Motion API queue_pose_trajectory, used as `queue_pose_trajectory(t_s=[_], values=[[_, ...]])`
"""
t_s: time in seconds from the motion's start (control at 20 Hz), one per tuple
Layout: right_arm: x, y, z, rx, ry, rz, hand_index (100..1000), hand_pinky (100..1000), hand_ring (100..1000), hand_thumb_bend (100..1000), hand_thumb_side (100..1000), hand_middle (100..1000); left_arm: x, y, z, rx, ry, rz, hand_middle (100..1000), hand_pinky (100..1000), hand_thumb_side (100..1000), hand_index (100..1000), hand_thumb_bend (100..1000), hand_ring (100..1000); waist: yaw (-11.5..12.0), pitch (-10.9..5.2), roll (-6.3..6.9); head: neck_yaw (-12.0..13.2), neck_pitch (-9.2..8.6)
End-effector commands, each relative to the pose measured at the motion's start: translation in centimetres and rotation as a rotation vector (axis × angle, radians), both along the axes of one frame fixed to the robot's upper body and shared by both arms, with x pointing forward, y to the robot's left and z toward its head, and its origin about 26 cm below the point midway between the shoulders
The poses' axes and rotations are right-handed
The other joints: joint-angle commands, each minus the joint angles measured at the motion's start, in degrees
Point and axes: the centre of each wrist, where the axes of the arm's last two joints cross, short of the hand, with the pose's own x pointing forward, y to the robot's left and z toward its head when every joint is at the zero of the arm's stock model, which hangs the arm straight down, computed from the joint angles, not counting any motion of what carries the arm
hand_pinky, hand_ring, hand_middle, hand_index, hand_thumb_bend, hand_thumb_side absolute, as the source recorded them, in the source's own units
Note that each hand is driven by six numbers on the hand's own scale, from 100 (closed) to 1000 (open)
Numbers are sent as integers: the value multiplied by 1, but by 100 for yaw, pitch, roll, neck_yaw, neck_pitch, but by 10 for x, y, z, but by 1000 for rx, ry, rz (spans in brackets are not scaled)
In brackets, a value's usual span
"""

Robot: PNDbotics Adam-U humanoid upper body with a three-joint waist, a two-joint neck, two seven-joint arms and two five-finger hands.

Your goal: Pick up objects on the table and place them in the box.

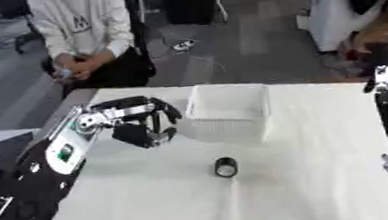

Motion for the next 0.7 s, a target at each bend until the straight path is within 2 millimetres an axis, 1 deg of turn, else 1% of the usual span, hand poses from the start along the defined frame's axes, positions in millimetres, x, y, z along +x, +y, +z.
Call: queue_pose_trajectory(t_s=[0.05,0.15,0.25,0.3,0.35,0.4,0.45,0.6,0.7], values=[[1,4,14,-10,-39,18,712,289,449,149,892,528,5,1,11,59,-28,-18,673,143,518,875,797,447,-29,-76,9,72,-40],[1,5,14,-11,-40,21,712,289,449,149,892,528,7,1,8,81,-22,-27,642,110,520,867,807,417,-50,-76,5,76,-48],[2,5,15,-11,-40,23,712,289,448,149,892,528,8,2,5,97,-9,-34,602,100,527,855,812,383,-63,-77,4,83,-55],[2,6,15,-11,-40,25,712,289,448,149,892,528,9,2,3,105,1,-38,599,100,529,855,812,380,-67,-78,4,87,-57],[2,6,15,-11,-39,26,712,289,448,149,892,529,10,2,1,113,14,-41,560,100,536,850,827,334,-72,-79,4,88,-60],[2,6,15,-11,-39,27,712,289,448,150,892,529,12,2,0,121,28,-46,554,100,541,849,827,327,-76,-80,4,87,-61],[2,7,15,-12,-40,28,712,290,448,150,892,529,12,2,-1,129,40,-51,542,100,549,845,846,313,-81,-82,3,88,-65],[2,7,15,-12,-40,30,712,290,448,150,892,529,15,0,-4,145,64,-65,538,100,568,844,863,306,-90,-84,2,92,-94],[2,8,15,-13,-39,32,712,290,448,150,893,529,16,-1,-6,151,81,-74,534,100,597,843,877,298,-94,-85,1,99,-122]])
